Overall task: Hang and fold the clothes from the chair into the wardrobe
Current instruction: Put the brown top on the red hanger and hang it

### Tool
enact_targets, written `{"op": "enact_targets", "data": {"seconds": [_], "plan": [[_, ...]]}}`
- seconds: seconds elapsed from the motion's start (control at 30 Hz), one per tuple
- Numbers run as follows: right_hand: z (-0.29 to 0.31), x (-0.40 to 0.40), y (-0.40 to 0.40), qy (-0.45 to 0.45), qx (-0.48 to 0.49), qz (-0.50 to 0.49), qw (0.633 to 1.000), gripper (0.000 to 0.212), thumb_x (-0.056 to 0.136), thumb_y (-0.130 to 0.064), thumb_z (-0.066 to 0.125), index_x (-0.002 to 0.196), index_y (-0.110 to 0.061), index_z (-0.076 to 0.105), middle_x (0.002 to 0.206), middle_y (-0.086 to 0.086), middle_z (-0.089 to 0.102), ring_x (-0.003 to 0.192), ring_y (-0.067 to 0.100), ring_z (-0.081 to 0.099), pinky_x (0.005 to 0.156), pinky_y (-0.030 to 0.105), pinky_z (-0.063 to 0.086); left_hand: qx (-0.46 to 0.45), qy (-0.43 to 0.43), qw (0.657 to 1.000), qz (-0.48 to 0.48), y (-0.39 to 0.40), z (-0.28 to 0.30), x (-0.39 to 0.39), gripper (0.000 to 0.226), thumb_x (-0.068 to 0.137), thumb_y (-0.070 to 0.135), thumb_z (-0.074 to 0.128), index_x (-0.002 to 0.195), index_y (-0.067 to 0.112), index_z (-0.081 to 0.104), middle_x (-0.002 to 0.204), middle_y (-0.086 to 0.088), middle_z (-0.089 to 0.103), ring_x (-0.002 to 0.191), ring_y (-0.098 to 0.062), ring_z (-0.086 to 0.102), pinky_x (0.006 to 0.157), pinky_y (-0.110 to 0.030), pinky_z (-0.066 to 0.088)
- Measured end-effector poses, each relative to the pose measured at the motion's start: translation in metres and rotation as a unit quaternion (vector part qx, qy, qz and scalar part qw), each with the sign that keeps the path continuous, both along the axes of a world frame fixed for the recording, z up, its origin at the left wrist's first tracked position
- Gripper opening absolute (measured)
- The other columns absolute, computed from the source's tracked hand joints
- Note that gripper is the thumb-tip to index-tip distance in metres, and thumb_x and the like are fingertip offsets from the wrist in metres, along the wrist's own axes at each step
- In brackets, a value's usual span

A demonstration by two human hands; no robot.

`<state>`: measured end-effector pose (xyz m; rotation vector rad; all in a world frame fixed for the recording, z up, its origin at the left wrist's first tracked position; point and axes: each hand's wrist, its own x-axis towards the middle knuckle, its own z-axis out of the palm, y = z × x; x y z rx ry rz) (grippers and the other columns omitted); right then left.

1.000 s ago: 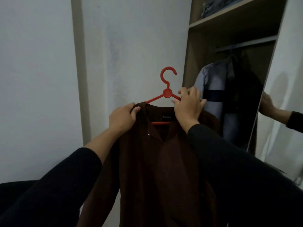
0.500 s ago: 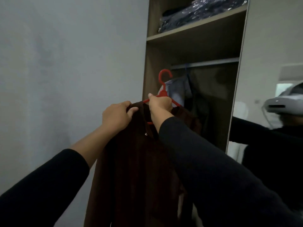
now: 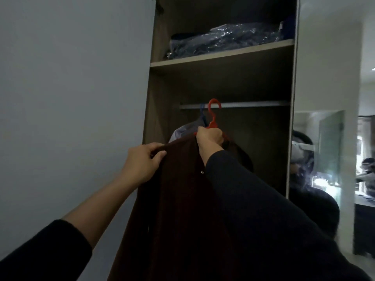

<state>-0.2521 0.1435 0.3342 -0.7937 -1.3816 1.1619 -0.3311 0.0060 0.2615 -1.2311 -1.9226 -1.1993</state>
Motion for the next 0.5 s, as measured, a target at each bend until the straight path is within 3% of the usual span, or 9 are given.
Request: {"op": "enact_targets", "data": {"seconds": [0.13, 0.3, 0.5], "plan": [[0.023, -0.016, 0.041, 0.033, 0.009, 0.002, 0.999, 0.031, 0.090, -0.023, 0.062, 0.118, -0.011, 0.060, 0.115, 0.007, 0.063, 0.105, 0.023, 0.062, 0.090, 0.033, 0.051, 0.050, -0.008, 0.998, -0.025, 0.038, 0.025, -0.011, 0.027, 0.091, 0.029, 0.060, 0.116, 0.021, 0.067, 0.110, 0.001, 0.070, 0.100, -0.014, 0.063, 0.085, -0.019, 0.042], [0.052, -0.029, 0.085, 0.081, 0.009, 0.021, 0.996, 0.031, 0.092, -0.019, 0.059, 0.122, -0.009, 0.056, 0.117, 0.007, 0.062, 0.109, 0.021, 0.060, 0.078, 0.025, 0.045, 0.087, -0.002, 0.995, -0.050, 0.083, 0.055, -0.021, 0.028, 0.090, 0.030, 0.062, 0.116, 0.021, 0.065, 0.112, 0.001, 0.069, 0.100, -0.007, 0.060, 0.084, -0.019, 0.042], [0.068, -0.045, 0.125, 0.089, 0.050, 0.035, 0.994, 0.036, 0.096, -0.027, 0.051, 0.127, -0.010, 0.052, 0.124, 0.011, 0.059, 0.112, 0.026, 0.059, 0.093, 0.033, 0.050, 0.100, 0.030, 0.992, -0.071, 0.126, 0.075, -0.031, 0.028, 0.091, 0.026, 0.060, 0.117, 0.018, 0.064, 0.114, 0.000, 0.068, 0.094, -0.001, 0.053, 0.083, -0.018, 0.042]]}}
